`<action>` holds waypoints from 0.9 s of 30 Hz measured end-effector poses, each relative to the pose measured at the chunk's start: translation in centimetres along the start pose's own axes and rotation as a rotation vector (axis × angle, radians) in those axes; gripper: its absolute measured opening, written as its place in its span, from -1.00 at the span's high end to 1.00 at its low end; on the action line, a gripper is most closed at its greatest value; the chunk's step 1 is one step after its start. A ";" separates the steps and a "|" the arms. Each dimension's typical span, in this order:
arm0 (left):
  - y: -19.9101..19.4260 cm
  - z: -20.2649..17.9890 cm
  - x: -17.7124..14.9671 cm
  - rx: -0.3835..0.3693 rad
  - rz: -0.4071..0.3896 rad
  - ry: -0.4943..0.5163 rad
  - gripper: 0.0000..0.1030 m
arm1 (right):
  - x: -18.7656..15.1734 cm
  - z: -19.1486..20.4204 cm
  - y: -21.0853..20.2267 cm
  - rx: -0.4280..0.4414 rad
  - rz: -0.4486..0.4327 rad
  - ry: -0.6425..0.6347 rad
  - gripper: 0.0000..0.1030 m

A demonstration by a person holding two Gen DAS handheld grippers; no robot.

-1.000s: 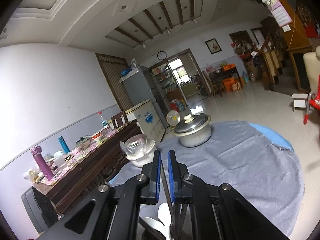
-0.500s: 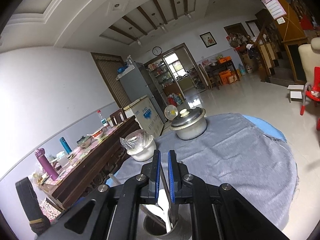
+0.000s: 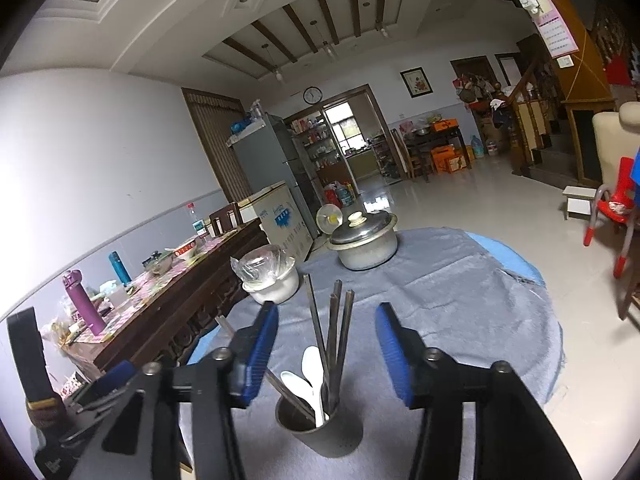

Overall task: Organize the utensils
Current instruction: 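Open both tools and withdraw them from the metal cup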

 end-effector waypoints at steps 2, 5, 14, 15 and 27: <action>-0.4 0.0 0.0 0.009 0.009 0.004 -0.67 | -0.3 0.2 -0.4 -0.011 0.013 -0.019 -0.08; -1.0 0.1 0.1 0.023 0.004 0.007 -0.70 | -0.7 0.5 -1.0 -0.040 0.030 -0.043 -0.10; -3.2 0.3 0.1 0.074 -0.022 0.031 -0.82 | -2.3 1.2 -1.7 -0.103 0.120 -0.105 -0.17; -3.4 0.4 0.1 0.076 -0.019 0.027 -0.82 | -2.4 1.3 -1.9 -0.108 0.126 -0.110 -0.17; -6.3 2.3 -0.2 0.132 0.024 0.043 -0.83 | -3.9 2.7 -4.7 -0.130 0.183 -0.079 -0.30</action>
Point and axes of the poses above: each gripper's, at about its wrist camera, not at the fingertips, and y roughly the way its jaws point, z to its left, x to its top, the point moved 1 cm from there along y, roughly the way its jaws point, and after that the axes turned 5 degrees about -y, right-handed, at the moved point
